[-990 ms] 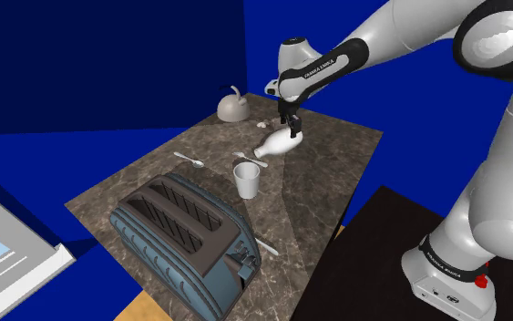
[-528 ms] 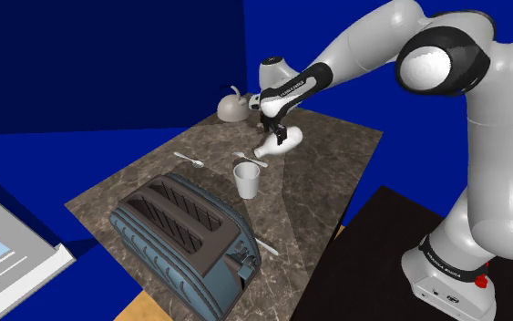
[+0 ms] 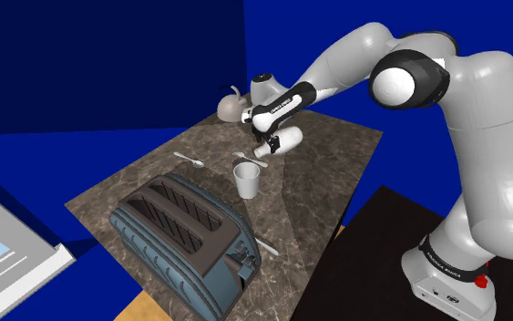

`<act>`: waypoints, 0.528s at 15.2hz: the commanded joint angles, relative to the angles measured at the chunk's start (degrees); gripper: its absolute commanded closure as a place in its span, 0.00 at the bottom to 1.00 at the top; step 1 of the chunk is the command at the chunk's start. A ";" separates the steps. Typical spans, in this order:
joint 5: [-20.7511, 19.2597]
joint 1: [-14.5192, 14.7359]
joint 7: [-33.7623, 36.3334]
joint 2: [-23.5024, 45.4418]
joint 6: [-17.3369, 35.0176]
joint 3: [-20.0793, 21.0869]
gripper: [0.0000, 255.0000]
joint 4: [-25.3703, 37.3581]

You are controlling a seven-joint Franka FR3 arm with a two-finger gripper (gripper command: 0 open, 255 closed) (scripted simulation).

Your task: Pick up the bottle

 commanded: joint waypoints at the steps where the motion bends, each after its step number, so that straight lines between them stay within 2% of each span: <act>1: -0.01 -0.02 0.14 1.05 1.17 0.02 0.00 -0.11; 4: -0.01 -0.05 0.24 1.89 1.96 0.04 0.00 -0.07; 5: -0.02 -0.02 0.28 1.85 2.08 0.04 1.00 -0.23; 8: -0.03 0.00 0.32 1.87 2.15 0.04 1.00 -0.29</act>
